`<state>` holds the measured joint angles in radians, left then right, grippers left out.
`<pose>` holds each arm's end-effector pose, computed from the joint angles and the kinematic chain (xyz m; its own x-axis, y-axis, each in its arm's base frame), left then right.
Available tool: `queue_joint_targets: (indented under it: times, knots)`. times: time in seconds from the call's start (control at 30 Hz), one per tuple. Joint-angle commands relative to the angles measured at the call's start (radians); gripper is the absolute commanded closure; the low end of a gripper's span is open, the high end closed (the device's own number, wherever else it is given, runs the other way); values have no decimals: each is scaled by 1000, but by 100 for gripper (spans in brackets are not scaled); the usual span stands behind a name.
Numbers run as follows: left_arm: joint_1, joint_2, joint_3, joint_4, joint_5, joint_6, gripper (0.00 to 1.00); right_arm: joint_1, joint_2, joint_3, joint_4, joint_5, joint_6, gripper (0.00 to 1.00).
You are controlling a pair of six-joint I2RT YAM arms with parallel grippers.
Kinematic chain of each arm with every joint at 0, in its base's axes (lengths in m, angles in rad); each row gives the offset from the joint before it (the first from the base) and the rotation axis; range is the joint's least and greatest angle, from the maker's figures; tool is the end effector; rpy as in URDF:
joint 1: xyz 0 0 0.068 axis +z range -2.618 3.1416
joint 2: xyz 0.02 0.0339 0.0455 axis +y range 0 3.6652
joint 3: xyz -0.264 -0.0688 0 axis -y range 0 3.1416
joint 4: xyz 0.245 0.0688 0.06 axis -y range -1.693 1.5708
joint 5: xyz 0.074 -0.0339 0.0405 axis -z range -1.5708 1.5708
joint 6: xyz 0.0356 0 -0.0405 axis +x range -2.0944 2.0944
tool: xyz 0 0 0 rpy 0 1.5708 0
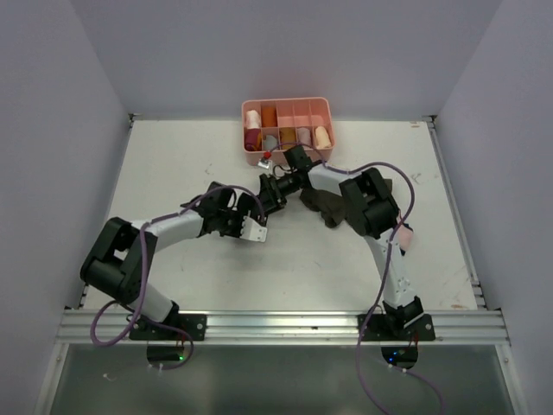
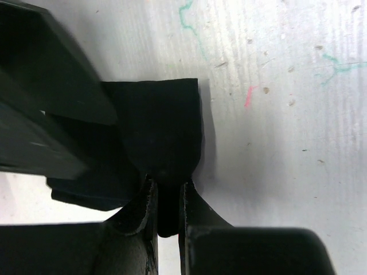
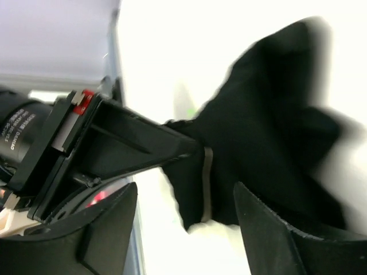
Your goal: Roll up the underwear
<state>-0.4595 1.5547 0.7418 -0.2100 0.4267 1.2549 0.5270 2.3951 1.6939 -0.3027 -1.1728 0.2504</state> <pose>0.2473 -0.1388 0.1499 0.3297 0.8023 -0.4976 0.9127 -0.1361 0.3854 0.4043 0.2732 0.1065 -0.8607 -0.3897 -0.3276 -0.4227 0.1885 0.8865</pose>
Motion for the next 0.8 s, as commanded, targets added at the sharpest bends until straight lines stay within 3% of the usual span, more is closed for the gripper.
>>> queue_joint_targets:
  times: [0.0,0.27,0.4,0.53,0.67,0.77]
  knots:
    - [-8,47,27,-310,73,-8,100,-84,-100,26,-13,151,-31,26]
    - [2,281,303,-670,207,-40,100,-162,-336,-111,-7,260,-169,14]
    - [31,448,480,-860,291,-40,100,-177,-483,-227,-71,295,-464,11]
    - [55,613,654,-980,322,-80,100,-176,-628,-376,-133,311,-686,11]
    - [64,709,718,-1063,349,-137,100,-167,-754,-483,-145,358,-827,13]
    - [64,763,737,-1098,366,-181,100,-84,-832,-539,-145,450,-919,16]
